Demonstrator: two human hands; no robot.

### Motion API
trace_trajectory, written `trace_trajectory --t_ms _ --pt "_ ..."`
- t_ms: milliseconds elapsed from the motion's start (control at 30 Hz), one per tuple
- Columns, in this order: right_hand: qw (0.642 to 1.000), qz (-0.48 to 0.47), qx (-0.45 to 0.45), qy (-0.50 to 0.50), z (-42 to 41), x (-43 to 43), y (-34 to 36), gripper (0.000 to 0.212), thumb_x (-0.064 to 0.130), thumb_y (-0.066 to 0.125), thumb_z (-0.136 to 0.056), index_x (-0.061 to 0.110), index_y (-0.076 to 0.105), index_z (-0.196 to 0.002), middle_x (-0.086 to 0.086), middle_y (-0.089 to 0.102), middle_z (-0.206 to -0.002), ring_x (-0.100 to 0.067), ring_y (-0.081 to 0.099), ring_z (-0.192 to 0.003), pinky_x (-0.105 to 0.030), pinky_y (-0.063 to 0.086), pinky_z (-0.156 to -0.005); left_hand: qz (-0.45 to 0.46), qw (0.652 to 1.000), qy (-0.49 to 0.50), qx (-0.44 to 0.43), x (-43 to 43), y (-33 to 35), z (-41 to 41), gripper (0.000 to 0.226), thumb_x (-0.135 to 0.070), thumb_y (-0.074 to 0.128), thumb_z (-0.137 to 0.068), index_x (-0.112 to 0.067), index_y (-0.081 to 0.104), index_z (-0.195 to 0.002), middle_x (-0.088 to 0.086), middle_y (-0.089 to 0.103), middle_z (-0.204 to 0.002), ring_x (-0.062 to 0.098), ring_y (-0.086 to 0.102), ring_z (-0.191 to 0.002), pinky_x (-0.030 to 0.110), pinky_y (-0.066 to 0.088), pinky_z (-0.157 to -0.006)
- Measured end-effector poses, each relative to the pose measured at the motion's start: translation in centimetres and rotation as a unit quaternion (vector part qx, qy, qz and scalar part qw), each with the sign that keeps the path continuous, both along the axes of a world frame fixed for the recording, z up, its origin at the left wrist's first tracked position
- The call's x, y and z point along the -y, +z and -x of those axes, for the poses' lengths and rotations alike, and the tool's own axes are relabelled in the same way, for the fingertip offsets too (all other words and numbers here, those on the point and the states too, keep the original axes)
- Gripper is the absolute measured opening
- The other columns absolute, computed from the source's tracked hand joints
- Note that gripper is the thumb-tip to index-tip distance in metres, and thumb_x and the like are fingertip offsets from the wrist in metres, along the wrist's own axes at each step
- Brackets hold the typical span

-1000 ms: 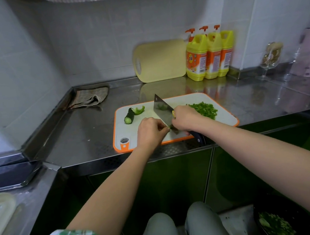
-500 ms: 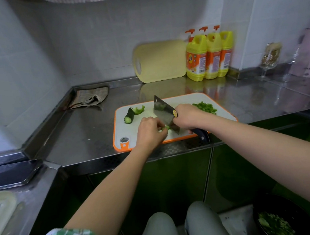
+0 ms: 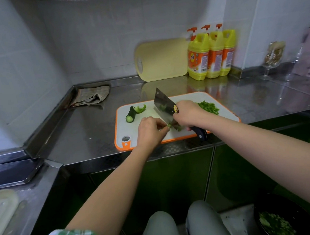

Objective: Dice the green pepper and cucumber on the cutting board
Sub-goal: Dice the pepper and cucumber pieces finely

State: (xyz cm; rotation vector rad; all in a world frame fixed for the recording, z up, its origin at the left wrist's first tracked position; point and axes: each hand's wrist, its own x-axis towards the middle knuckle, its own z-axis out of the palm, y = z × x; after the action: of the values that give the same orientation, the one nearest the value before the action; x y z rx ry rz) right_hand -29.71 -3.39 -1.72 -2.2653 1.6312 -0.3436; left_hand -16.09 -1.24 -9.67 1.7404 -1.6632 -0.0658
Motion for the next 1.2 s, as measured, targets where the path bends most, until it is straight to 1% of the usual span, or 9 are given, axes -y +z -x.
trace_trajectory --t_ms 167,267,367,500,600,833,933,1033,1200 --pt "0.998 -0.026 -0.054 0.013 0.0 -0.9 0.6 0.016 0.006 0.044 -0.092 -0.002 0.057 -0.095 -0.014 0.060 -0.065 -0.020 0.055 -0.037 -0.023 0.041 -0.038 -0.001 1.000 0.004 -0.014 -0.1 0.0 0.1 0.014 -0.030 0.073 -0.084 -0.020 0.079 -0.089 -0.002 0.073 -0.084 0.020 0.058 -0.088 0.033 0.049 -0.074" --pt "0.998 -0.025 -0.057 0.011 -0.5 -0.8 0.2 0.013 0.007 0.045 -0.093 -0.001 0.055 -0.092 -0.012 0.058 -0.066 -0.020 0.055 -0.038 -0.025 0.043 -0.039 -0.004 1.000 0.002 -0.015 -0.1 0.0 0.1 0.013 -0.030 0.073 -0.083 -0.020 0.080 -0.089 -0.001 0.073 -0.083 0.020 0.057 -0.087 0.032 0.047 -0.072" --pt "0.999 -0.006 -0.051 -0.003 -1.0 -0.5 -0.4 0.011 0.011 0.047 -0.095 0.003 0.053 -0.091 -0.009 0.055 -0.067 -0.020 0.056 -0.041 -0.025 0.043 -0.042 -0.008 1.000 -0.010 -0.016 -0.1 0.0 0.0 0.013 -0.030 0.073 -0.083 -0.021 0.080 -0.089 -0.001 0.074 -0.083 0.021 0.062 -0.086 0.036 0.051 -0.073" --pt "1.000 0.020 0.000 -0.022 -0.9 0.2 -1.1 0.012 0.013 0.046 -0.096 0.006 0.052 -0.089 -0.008 0.057 -0.073 -0.018 0.057 -0.042 -0.023 0.042 -0.041 -0.003 1.000 -0.009 -0.006 -0.5 0.2 0.0 0.028 -0.032 0.073 -0.083 -0.016 0.075 -0.106 0.003 0.072 -0.092 0.021 0.059 -0.093 0.032 0.047 -0.078" --pt "0.999 0.025 0.026 -0.020 -0.4 0.4 -0.7 0.015 0.016 0.043 -0.098 0.007 0.051 -0.090 -0.009 0.059 -0.075 -0.020 0.059 -0.045 -0.026 0.047 -0.045 0.001 1.000 -0.007 -0.005 -0.7 0.3 -0.2 0.040 -0.035 0.074 -0.082 -0.014 0.069 -0.116 0.001 0.068 -0.089 0.020 0.055 -0.092 0.030 0.042 -0.077" --pt "0.999 -0.016 -0.041 0.011 0.0 -0.6 0.4 0.014 0.008 0.044 -0.093 0.002 0.056 -0.093 -0.010 0.057 -0.060 -0.014 0.052 -0.029 -0.020 0.038 -0.038 0.000 1.000 0.009 0.000 -0.3 0.1 -0.2 0.020 -0.035 0.073 -0.082 -0.017 0.075 -0.091 -0.002 0.071 -0.086 0.017 0.057 -0.089 0.027 0.044 -0.072" --pt "0.998 -0.021 -0.063 0.012 -0.4 -0.9 0.4 0.012 0.007 0.044 -0.094 0.001 0.054 -0.094 -0.011 0.058 -0.062 -0.018 0.054 -0.036 -0.023 0.040 -0.038 -0.002 1.000 0.010 -0.005 -0.1 0.0 -0.1 0.018 -0.034 0.073 -0.082 -0.018 0.076 -0.089 -0.003 0.071 -0.086 0.016 0.057 -0.089 0.029 0.047 -0.073" --pt "0.997 -0.027 -0.077 0.007 -0.7 -0.8 0.4 0.014 0.005 0.045 -0.093 -0.002 0.057 -0.096 -0.012 0.058 -0.061 -0.019 0.054 -0.038 -0.023 0.040 -0.038 -0.007 1.000 0.020 -0.007 0.0 0.1 0.1 0.017 -0.032 0.072 -0.082 -0.018 0.076 -0.089 -0.004 0.071 -0.086 0.015 0.056 -0.090 0.026 0.042 -0.071" --pt "0.999 0.007 -0.047 -0.014 -1.3 -0.3 -0.7 0.010 0.010 0.046 -0.095 0.005 0.054 -0.091 -0.008 0.056 -0.070 -0.020 0.058 -0.045 -0.026 0.044 -0.044 -0.016 0.999 0.030 -0.013 0.3 0.0 0.1 0.011 -0.029 0.069 -0.082 -0.021 0.076 -0.084 -0.005 0.071 -0.084 0.016 0.055 -0.091 0.026 0.040 -0.070"
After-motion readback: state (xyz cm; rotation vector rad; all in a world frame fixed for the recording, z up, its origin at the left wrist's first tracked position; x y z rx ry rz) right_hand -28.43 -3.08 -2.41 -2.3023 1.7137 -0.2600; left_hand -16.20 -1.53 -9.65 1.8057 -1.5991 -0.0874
